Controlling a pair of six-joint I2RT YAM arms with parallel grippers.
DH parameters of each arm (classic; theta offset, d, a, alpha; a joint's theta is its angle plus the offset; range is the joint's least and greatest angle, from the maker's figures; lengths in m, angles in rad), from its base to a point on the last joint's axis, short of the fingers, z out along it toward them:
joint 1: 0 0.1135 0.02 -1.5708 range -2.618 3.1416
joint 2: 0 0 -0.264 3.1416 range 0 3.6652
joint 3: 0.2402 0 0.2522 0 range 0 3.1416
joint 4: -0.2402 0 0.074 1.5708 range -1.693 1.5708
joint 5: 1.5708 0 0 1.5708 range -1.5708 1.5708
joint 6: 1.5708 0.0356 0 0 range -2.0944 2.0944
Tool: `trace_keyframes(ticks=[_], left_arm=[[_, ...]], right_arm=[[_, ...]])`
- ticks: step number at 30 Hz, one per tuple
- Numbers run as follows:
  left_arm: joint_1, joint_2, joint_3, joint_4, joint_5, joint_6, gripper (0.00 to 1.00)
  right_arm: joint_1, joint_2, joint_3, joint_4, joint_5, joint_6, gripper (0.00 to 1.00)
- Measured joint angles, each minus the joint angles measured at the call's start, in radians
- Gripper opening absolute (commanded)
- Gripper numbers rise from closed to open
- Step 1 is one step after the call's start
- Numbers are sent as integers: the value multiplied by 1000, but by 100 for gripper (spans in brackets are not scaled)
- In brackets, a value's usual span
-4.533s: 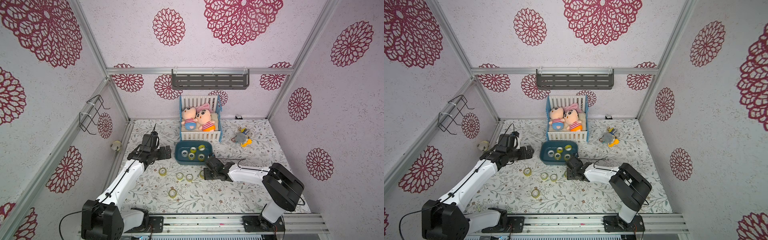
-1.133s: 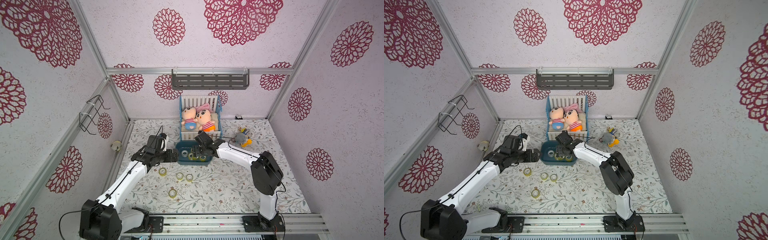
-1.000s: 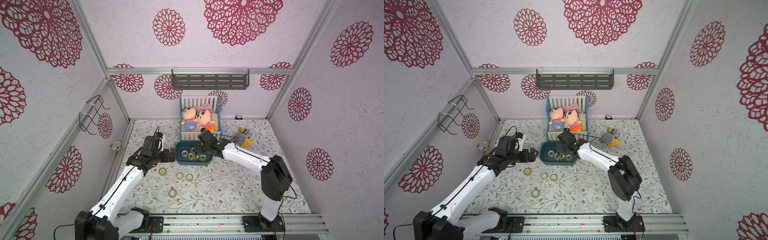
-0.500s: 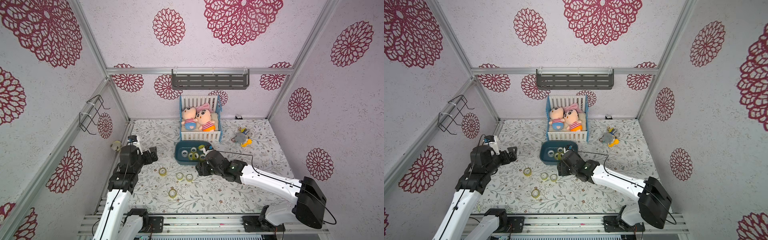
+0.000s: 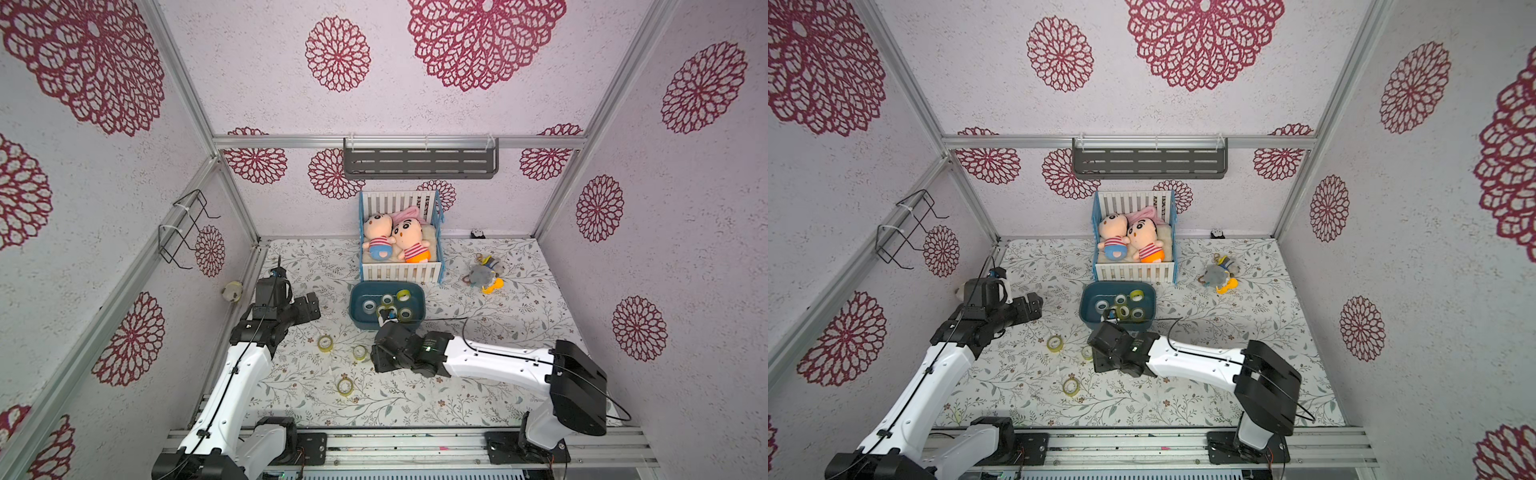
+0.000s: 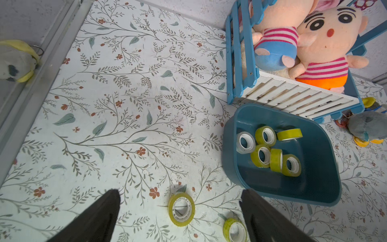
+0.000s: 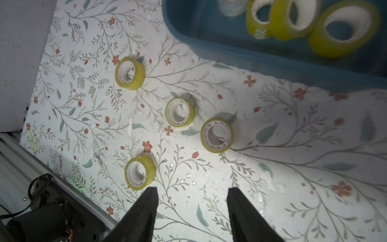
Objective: Put the transparent tape into the storage box
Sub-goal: Pick up the tape at the center of the board.
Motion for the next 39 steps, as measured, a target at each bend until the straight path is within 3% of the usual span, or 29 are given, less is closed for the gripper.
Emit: trace_keyframes(ticks=[7,16,23,39], left_arm=[[8,7,2,-9,-46,0,97],[12,10,5,-9,-48,4,97],[12,0,5,-8,-40,7,97],[13,0,5,-8,-37,8,97]], right_arm=[[74,167,172,-82,5,15,59],[87,356,403,-224,-1,14,59],[121,390,385,-305,-3,10,60],[135,385,362,-299,-28,3,63]])
